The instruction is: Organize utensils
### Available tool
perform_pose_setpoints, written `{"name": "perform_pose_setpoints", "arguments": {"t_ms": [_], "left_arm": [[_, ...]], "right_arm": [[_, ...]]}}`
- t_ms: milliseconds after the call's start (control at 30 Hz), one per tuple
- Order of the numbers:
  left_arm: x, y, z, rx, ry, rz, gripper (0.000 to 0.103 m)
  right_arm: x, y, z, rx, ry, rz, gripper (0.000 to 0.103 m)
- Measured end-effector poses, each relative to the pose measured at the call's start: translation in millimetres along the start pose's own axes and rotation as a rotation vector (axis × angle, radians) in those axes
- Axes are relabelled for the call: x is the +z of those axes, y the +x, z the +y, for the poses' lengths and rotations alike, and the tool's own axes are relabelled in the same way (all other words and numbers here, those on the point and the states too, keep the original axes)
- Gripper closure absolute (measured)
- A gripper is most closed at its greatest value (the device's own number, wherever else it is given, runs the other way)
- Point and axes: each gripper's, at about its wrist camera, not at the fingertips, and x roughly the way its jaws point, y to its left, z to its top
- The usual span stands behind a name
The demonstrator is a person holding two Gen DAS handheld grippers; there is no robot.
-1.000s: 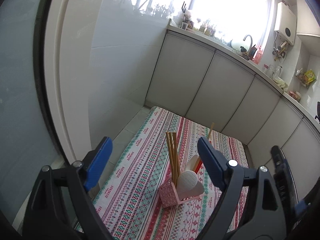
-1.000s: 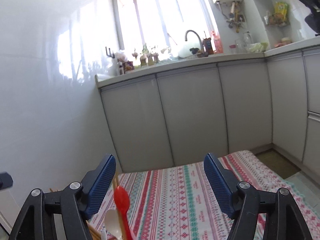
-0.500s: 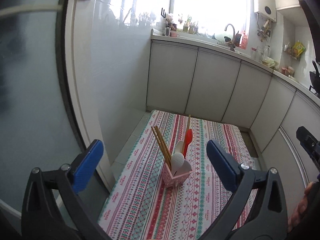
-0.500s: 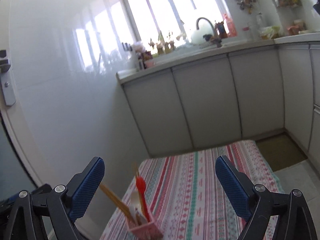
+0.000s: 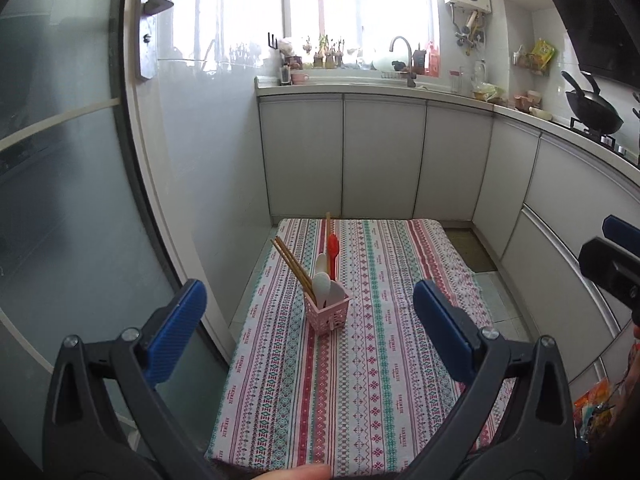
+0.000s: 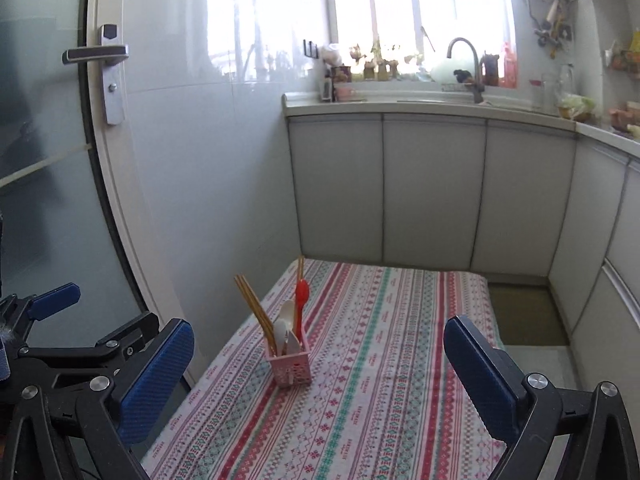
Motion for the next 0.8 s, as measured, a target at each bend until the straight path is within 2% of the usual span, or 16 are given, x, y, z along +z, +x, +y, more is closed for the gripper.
{"name": "perform_pose_setpoints", "arguments": {"t_ms": [100, 200, 333, 500, 800], "left_arm": [[-1.2, -8.4, -5.0, -0.014, 0.004, -0.007, 0.0], [-8.4, -12.2, -12.0, -0.027, 0.013, -0.002, 0.0], [-11.6, -10.1, -21.5, -0.023, 0.039, 0.057, 0.0], [-14.1, -15.4, -25.4, -0.005, 0.06, 0.04, 0.0], [-18.4, -4.1, -24.4, -0.006, 0.052, 0.069, 0.0]], "right_arm": [[-1.0, -10.8, -3.0, -0.048, 0.023, 0.02, 0.0], [-9.8, -0.6, -3.2, -0.08, 0.014, 0.1, 0.0], [-23.8, 13.8, -6.6, -0.123, 0.015, 0.197, 0.0], [-31.2, 16.9, -11.3, -0.112, 0.043, 0.219, 0.0], [-33.3, 27.5, -8.2, -0.111, 0.038, 0.245, 0.0]]}}
